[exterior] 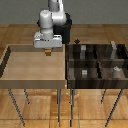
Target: Place the loaf of bread into the appropriate compartment.
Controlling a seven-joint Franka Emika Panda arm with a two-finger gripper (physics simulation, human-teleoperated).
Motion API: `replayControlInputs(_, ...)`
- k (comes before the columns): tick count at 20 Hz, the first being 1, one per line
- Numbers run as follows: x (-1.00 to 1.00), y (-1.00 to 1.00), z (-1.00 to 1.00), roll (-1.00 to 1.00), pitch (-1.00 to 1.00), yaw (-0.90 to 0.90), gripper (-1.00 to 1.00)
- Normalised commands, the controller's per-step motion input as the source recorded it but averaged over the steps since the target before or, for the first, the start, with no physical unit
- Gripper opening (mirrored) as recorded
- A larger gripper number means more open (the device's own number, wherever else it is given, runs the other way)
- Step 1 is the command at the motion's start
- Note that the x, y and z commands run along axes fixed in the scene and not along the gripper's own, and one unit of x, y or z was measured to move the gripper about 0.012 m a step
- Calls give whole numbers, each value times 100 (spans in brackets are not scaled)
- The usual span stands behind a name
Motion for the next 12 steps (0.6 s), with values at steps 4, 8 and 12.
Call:
replayControlInputs(4, 0, 100, 0, 0, 0, 0, -100)
replayControlInputs(8, 0, 100, 0, 0, 0, 0, -100)
replayControlInputs(12, 0, 100, 0, 0, 0, 0, -100)
